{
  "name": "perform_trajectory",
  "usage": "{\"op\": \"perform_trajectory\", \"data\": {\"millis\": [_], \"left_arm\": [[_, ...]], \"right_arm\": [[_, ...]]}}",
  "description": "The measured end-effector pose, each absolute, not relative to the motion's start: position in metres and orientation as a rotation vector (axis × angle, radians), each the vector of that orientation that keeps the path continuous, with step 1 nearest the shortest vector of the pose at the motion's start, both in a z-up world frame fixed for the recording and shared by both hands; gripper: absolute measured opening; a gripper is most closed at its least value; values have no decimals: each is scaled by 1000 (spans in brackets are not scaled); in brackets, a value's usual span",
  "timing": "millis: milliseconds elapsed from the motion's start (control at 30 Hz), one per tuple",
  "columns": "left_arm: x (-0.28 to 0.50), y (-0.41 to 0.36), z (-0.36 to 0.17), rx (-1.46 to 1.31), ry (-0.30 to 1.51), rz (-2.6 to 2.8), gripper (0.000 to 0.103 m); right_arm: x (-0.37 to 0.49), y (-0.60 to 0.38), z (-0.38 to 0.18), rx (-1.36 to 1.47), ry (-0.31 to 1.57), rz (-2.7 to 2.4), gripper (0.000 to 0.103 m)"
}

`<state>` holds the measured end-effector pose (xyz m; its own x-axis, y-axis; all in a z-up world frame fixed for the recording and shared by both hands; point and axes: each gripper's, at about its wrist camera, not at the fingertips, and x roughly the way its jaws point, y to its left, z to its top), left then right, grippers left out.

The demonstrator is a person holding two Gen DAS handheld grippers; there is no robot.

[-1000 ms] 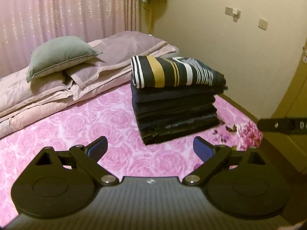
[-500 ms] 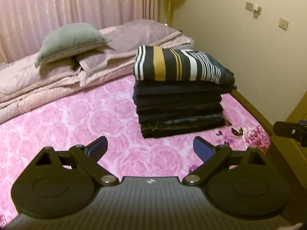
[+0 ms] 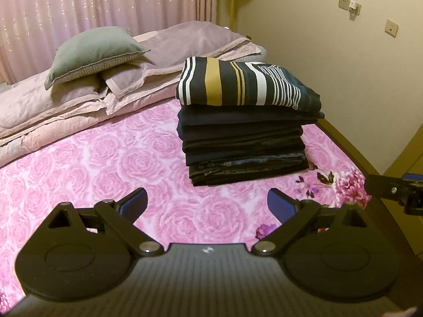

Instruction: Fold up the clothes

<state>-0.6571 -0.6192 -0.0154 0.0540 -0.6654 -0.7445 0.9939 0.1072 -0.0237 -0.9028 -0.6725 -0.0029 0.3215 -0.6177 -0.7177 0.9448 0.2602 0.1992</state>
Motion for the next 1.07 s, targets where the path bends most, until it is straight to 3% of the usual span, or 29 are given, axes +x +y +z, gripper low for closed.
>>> {"op": "perform_trajectory", "data": {"millis": [1067], "left_arm": [[-662,-614,-18,593,664,-1396,97]], "right_arm": [[-886,-667,-1,585,661,-1183,102]]}}
